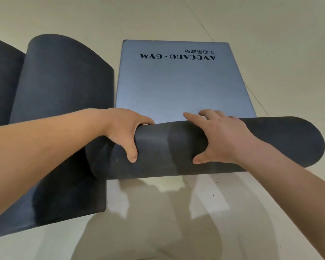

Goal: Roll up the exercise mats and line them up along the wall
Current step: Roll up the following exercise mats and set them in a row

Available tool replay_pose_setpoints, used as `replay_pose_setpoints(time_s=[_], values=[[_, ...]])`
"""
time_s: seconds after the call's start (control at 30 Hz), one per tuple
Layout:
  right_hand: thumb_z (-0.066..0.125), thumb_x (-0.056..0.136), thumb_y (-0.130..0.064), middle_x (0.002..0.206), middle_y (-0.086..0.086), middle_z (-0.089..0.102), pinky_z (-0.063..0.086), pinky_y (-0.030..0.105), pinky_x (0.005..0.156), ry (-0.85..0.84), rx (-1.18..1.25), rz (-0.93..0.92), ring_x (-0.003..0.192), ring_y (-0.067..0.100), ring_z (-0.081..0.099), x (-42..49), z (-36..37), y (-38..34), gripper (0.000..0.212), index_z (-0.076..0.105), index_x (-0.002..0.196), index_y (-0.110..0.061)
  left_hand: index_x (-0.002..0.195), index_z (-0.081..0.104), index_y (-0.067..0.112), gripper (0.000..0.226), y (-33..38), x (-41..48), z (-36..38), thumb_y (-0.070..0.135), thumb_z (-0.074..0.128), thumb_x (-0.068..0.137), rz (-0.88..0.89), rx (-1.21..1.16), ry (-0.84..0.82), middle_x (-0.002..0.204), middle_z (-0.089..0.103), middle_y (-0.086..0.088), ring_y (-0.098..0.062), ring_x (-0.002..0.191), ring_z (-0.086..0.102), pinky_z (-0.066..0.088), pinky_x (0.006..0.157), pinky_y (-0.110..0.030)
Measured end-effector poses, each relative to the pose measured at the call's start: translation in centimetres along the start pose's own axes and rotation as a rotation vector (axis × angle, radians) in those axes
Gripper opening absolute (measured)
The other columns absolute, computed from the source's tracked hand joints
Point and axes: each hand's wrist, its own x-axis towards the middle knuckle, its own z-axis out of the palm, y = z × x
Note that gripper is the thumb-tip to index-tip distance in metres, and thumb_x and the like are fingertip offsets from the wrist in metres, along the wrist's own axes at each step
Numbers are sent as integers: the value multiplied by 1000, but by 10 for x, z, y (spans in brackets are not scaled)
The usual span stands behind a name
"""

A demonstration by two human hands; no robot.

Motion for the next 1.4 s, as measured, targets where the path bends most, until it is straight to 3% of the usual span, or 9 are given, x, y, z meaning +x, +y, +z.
replay_pose_setpoints(time_s=[0.13, 0.23, 0.43, 0.53, 0.6, 0.83, 1.03, 1.2, 1.4], values=[[89, 57, -77, 171, 26, 5, 28, 69, 121, -17, -235, 89, 159, 48, 10, -2, 28, -25, 164, -24, 164, -25, 141, 55, 56, 105, -19, 10, -14, 42, 107, 51, -1, -210, -62, 124, 70, 29, -3, 115, 68, 56, 107, -39], [92, 52, -75, 167, 33, 7, 30, 72, 117, -6, -335, 103, 155, 54, 16, 14, 41, -24, 172, -27, 162, -19, 163, 32, 46, 129, -13, 9, -13, 62, 100, 55, -80, -24, 76, 160, 45, 20, -15, 146, 48, 45, 118, -45], [92, 35, -77, 146, 11, 42, 50, 52, 100, -114, -255, 10, 129, 35, 53, 61, 2, 1, 170, -13, 163, -38, 167, 15, 29, 128, -5, -13, 9, 85, 72, 68, -95, 291, 343, 163, 39, -3, -27, 149, 41, 45, 114, -51], [95, 35, -75, 145, 1, 46, 54, 45, 92, -206, -165, 7, 121, 30, 62, 77, -23, 7, 166, -7, 163, -47, 163, -28, 23, 160, -1, -5, 39, 93, 71, 58, -176, 410, 241, 174, -5, -19, -36, 164, 1, 22, 128, -59], [97, 37, -72, 150, 0, 43, 55, 46, 95, -230, -146, 19, 128, 31, 59, 83, -30, 7, 167, -8, 164, -49, 160, -34, 24, 162, -7, 7, 46, 90, 75, 59, -199, 405, 269, 174, -8, -19, -38, 163, -3, 20, 128, -61], [90, 46, -79, 171, 26, 3, 29, 75, 116, -31, -328, 160, 160, 48, 8, 64, 21, -25, 174, -25, 163, -22, 164, -3, 31, 148, -31, 25, 24, 89, 69, 48, -91, 368, 316, 146, 43, -3, -26, 132, 49, 51, 104, -52], [88, 40, -80, 139, 12, 46, 43, 62, 110, 43, -225, 34, 131, 35, 48, 75, 5, -5, 151, 11, 161, -31, 156, 18, 44, 128, -29, 25, 1, 74, 79, 48, -91, 176, 243, 120, 59, 11, -21, 103, 64, 59, 88, -45], [85, 46, -76, 114, 0, 56, 54, 44, 91, 15, -153, -14, 102, 26, 61, 52, 4, 2, 126, 27, 151, -36, 144, 35, 48, 106, -14, 12, 4, 62, 88, 53, -61, 102, 186, 95, 64, 16, -11, 83, 63, 60, 81, -39], [90, 40, -73, 104, -14, 62, 58, 40, 85, -259, -22, -80, 95, 19, 65, 2, 4, 6, 119, 36, 143, -45, 125, 56, 56, 87, -2, -8, 27, 44, 101, 51, 15, -247, -154, 108, 74, 22, -6, 101, 72, 62, 91, -37]])
